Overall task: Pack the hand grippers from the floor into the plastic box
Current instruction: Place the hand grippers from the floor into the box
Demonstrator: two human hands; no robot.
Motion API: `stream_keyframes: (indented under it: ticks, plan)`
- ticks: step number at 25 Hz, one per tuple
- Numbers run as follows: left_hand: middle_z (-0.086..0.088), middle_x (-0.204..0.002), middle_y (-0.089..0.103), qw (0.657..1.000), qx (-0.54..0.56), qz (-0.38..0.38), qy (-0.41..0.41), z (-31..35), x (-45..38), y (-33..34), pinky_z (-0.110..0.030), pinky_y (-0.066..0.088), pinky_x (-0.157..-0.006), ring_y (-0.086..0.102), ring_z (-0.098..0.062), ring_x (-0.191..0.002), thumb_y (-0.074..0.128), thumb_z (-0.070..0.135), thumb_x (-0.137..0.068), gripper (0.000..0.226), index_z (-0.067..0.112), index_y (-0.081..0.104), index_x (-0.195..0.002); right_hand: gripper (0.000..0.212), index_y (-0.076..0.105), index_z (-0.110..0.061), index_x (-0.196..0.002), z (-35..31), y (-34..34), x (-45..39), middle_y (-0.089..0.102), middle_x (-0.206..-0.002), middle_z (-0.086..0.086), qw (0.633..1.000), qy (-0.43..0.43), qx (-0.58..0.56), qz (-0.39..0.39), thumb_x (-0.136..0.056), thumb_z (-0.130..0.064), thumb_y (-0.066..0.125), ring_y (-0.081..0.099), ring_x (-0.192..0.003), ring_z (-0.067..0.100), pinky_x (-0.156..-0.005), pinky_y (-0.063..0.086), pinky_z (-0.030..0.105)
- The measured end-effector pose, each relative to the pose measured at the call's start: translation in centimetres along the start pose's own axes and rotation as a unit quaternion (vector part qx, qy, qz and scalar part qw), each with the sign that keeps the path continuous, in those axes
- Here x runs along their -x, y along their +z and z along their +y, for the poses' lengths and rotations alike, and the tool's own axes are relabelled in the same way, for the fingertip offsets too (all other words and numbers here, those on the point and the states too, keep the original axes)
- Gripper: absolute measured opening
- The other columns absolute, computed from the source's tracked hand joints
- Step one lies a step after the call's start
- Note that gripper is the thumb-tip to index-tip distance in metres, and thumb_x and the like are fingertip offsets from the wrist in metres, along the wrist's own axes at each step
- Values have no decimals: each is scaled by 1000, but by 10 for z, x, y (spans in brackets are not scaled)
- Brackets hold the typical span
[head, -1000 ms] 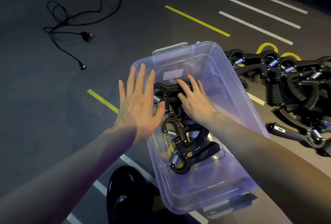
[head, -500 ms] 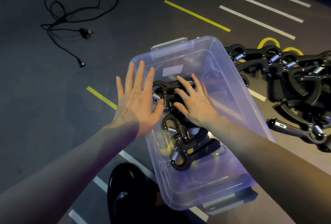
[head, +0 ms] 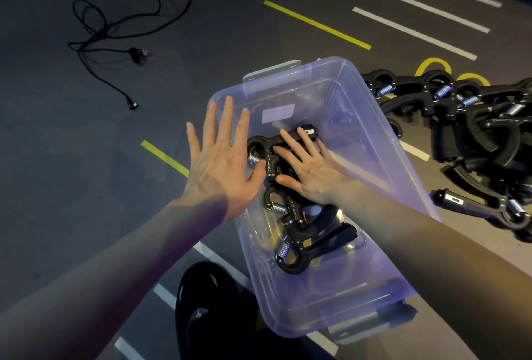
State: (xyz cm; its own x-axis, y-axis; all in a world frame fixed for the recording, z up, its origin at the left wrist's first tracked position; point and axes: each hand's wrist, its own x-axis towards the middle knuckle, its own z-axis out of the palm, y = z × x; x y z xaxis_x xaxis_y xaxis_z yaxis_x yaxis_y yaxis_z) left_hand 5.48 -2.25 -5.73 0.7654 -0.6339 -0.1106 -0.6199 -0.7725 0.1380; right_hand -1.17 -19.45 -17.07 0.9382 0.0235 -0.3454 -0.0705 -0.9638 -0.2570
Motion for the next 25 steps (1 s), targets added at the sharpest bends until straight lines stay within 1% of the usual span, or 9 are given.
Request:
stream_keyframes:
  ticks: [3, 5, 9, 12, 14, 17, 20, 23, 25]
  plan:
    - [-8, -154, -19, 1000, -15, -7, -5, 1, -1, 0, -51, -13, -109, -22, -26, -140, 33, 49, -91, 76, 15, -5, -148, 69, 5, -30, -150, 0, -15, 3, -18, -157, -8, 999, 6, -25, -37, -92, -63, 23, -21, -143, 21, -117, -1, 51]
    - [-10, -154, -19, 999, -42, -12, -8, 6, -1, -2, -53, -12, -109, -20, -27, -140, 24, 57, -90, 79, 13, -6, -147, 70, 3, -26, -151, -4, -33, 14, -12, -159, -5, 996, 7, -86, -4, -94, -59, 25, -16, -145, 20, -118, 2, 48]
    - [-13, -156, -4, 996, 52, 42, 51, 51, -1, -19, -54, -7, -110, -4, -29, -143, 11, 68, -83, 87, 9, 9, -148, 67, 18, -11, -149, -12, -92, 61, 22, -156, 6, 930, 13, -270, 249, -94, -46, 35, 19, -143, 15, -115, 18, 26]
    - [-10, -156, 0, 981, 120, 53, 146, 105, 6, -21, -51, -3, -111, -1, -26, -143, 16, 64, -82, 84, 12, 11, -148, 54, 34, -3, -141, 18, -113, 120, 41, -141, 11, 872, 35, -250, 420, -95, -32, 42, 39, -130, 17, -107, 30, 21]
    - [-12, -156, 5, 966, 124, 38, 222, 141, 19, -11, -52, 4, -111, 4, -27, -142, 22, 62, -84, 81, 12, 15, -147, 49, 38, -2, -138, 52, -97, 161, 42, -137, 12, 855, 101, -221, 458, -95, -25, 44, 39, -128, 15, -108, 32, 23]
    - [-15, -154, 14, 948, 67, 2, 311, 176, 36, 16, -55, 11, -107, 10, -27, -140, 18, 64, -87, 80, 8, 29, -143, 52, 35, -3, -140, 102, -43, 215, 32, -144, 11, 827, 276, -229, 432, -94, -24, 47, 31, -135, 19, -111, 32, 39]
    - [-16, -153, 19, 942, 15, -22, 336, 190, 34, 31, -60, 14, -105, 11, -27, -139, 7, 68, -86, 88, 5, 39, -138, 57, 29, -2, -144, 135, 2, 256, 18, -154, 15, 780, 435, -245, 376, -95, -23, 49, 15, -144, 27, -118, 14, 35]
    - [-10, -156, 10, 947, -7, -29, 320, 191, 19, 34, -58, 4, -107, 3, -25, -142, 1, 72, -83, 94, 7, 35, -140, 61, 26, -4, -146, 162, 19, 276, 9, -157, 18, 752, 527, -235, 319, -96, -30, 48, 7, -145, 31, -118, 7, 37]
    - [-8, -156, 6, 951, -11, -36, 307, 191, 12, 33, -58, 3, -109, 1, -25, -143, 4, 72, -82, 92, 9, 34, -141, 63, 28, -9, -147, 179, 20, 279, 11, -157, 15, 745, 529, -284, 291, -94, -40, 45, 11, -145, 29, -118, 11, 41]
